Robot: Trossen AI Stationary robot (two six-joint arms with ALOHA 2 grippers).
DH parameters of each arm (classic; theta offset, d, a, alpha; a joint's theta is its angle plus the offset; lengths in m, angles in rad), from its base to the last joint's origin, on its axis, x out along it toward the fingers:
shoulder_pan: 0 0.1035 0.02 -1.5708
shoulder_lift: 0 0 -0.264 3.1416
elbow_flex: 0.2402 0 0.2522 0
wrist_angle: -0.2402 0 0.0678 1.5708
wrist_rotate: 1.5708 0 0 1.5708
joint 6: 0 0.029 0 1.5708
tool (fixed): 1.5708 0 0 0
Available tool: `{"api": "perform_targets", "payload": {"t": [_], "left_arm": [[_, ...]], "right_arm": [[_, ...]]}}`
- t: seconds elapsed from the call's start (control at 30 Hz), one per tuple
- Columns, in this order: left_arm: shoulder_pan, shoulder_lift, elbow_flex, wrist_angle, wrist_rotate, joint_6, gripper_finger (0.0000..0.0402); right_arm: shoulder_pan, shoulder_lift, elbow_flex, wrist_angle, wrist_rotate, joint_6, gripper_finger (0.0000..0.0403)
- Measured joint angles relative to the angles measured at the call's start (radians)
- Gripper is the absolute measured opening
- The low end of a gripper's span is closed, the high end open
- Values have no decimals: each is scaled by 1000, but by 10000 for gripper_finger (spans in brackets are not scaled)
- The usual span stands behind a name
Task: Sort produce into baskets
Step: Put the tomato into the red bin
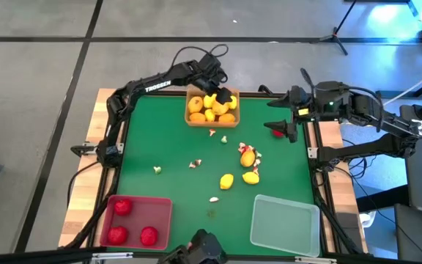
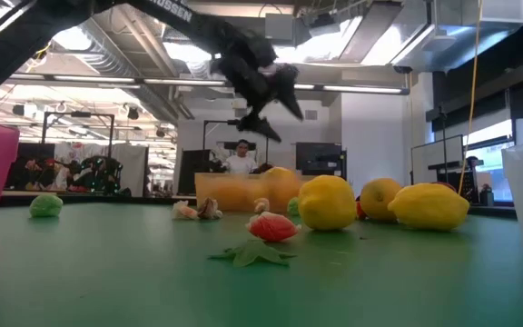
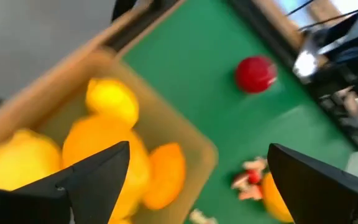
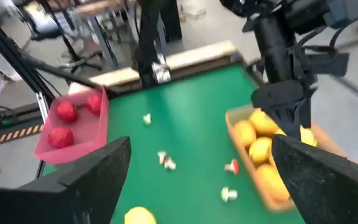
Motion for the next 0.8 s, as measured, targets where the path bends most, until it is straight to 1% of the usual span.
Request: {"api": "perform_targets", "payload": {"t": [0.1, 0.27, 0.37, 0.5, 0.57, 0.7, 0.8], "left_arm": [[-7, -27, 89, -63, 15, 5, 376], [-9, -111, 198, -67, 89, -36, 376], [-15, -207, 213, -60, 97, -17, 376], [-23, -355, 214, -75, 79, 56, 376], [-23, -428, 214, -103, 55, 93, 376], [-38, -564, 214, -202, -66, 169, 376], [-63, -641, 214, -285, -142, 201, 377]], "right_arm": [[0, -30, 0, 46, 0, -21, 386], [0, -95, 1, 121, 8, -59, 386], [0, -153, 0, 115, 8, -92, 386], [0, -246, -1, 120, 10, -131, 386], [0, -292, -12, 124, 10, -132, 386], [0, -387, -51, 123, 47, -125, 386], [0, -443, -99, 119, 64, -95, 386]]}}
